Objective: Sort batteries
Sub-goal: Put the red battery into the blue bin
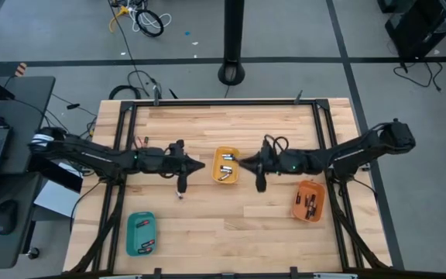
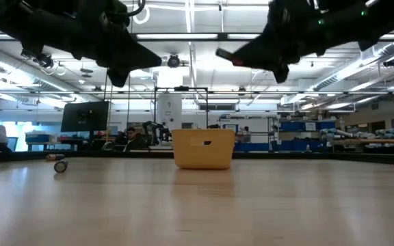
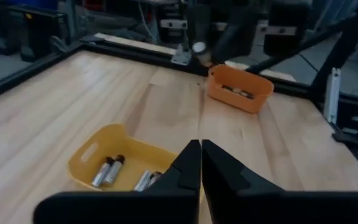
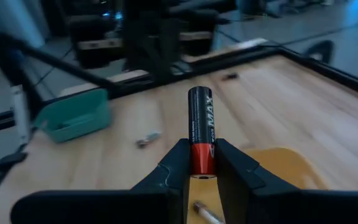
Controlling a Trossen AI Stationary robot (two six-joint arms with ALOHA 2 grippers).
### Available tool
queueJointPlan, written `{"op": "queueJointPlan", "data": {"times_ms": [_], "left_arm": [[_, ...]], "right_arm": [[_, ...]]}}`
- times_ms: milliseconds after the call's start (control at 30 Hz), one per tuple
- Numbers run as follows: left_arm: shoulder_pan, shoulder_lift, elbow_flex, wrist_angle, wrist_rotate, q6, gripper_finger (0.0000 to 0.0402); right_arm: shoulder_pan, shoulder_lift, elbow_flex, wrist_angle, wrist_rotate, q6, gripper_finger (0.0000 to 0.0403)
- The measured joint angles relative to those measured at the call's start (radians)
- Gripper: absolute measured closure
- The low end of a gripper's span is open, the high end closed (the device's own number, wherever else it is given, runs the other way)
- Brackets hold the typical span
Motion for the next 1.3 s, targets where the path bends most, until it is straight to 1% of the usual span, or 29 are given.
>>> {"op": "queueJointPlan", "data": {"times_ms": [133, 300, 433, 533, 633, 833, 1067, 1300], "left_arm": [[0.0, 0.07, 0.038, -0.003, 0.042, -0.002, 0.0337], [-0.007, 0.149, 0.103, 0.023, 0.093, 0.023, 0.0261], [-0.026, 0.165, 0.139, 0.058, 0.124, 0.062, 0.0213], [-0.037, 0.165, 0.154, 0.054, 0.132, 0.083, 0.0193], [-0.043, 0.183, 0.172, 0.051, 0.142, 0.089, 0.0188], [-0.048, 0.248, 0.227, 0.051, 0.149, 0.085, 0.019], [-0.049, 0.246, 0.242, 0.058, 0.182, 0.091, 0.019], [-0.049, 0.246, 0.242, 0.05, 0.186, 0.067, 0.019]], "right_arm": [[0.061, 0.058, 0.075, 0.003, 0.001, -0.046, 0.0339], [0.098, 0.123, 0.151, -0.034, -0.01, -0.078, 0.0339], [0.11, 0.152, 0.175, -0.068, -0.009, -0.078, 0.0339], [0.113, 0.163, 0.179, -0.07, -0.009, -0.078, 0.0337], [0.115, 0.168, 0.183, -0.066, -0.017, -0.078, 0.0337], [0.117, 0.17, 0.194, -0.075, -0.033, -0.082, 0.0339], [0.119, 0.171, 0.193, -0.089, -0.032, -0.082, 0.0339], [0.119, 0.171, 0.193, -0.072, -0.029, -0.083, 0.0339]]}}
